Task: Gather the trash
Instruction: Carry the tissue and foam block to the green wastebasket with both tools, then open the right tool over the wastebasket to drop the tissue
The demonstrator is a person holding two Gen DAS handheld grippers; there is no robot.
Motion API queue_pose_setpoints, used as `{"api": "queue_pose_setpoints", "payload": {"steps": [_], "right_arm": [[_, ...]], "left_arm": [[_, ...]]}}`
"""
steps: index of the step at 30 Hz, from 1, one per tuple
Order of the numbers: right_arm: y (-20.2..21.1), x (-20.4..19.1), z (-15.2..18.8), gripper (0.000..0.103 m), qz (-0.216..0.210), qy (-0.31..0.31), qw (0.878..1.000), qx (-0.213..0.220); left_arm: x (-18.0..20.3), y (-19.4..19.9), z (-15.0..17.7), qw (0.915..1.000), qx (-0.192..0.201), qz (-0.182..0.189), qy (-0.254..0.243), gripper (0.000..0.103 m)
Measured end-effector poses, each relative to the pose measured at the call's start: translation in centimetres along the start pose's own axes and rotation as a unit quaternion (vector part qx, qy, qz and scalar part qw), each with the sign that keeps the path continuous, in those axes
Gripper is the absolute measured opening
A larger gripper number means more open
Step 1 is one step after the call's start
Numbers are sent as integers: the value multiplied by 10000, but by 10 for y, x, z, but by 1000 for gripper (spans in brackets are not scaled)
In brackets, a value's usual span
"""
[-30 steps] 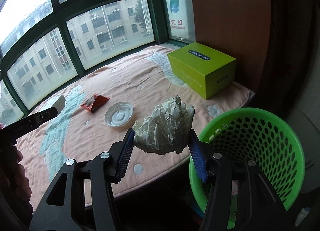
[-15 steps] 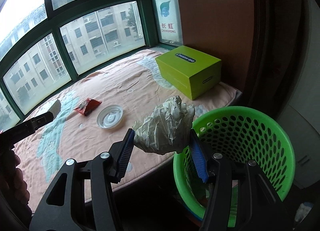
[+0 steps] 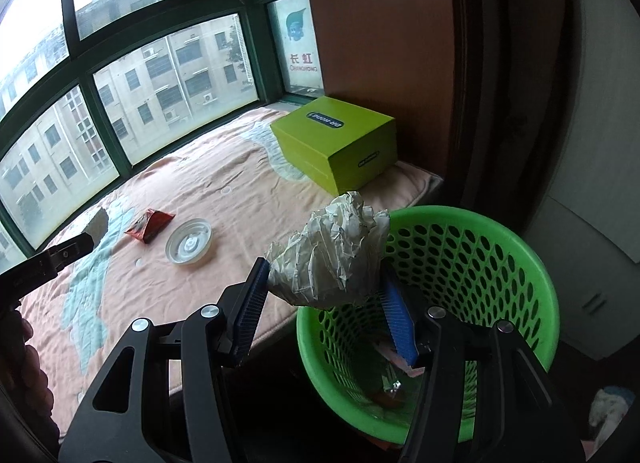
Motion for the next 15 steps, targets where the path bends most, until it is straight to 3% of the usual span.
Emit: {"api": "queue_pose_setpoints", "payload": {"steps": [15], "right_arm": [[2,42,8,58,523,-233,9983,-63]], "left_arm": [[19,-1,-1,9998,1,142,-127,62]]}}
Point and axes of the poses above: each gripper's, at about its wrist camera, not at the fingertips, and y roughly against the way its jaws point, x to its right, z to its underside, the point moved 7 cm from there along -y, roughly the way its jaws point, and after that the axes turned 4 degrees about x, right-handed, at the moved point
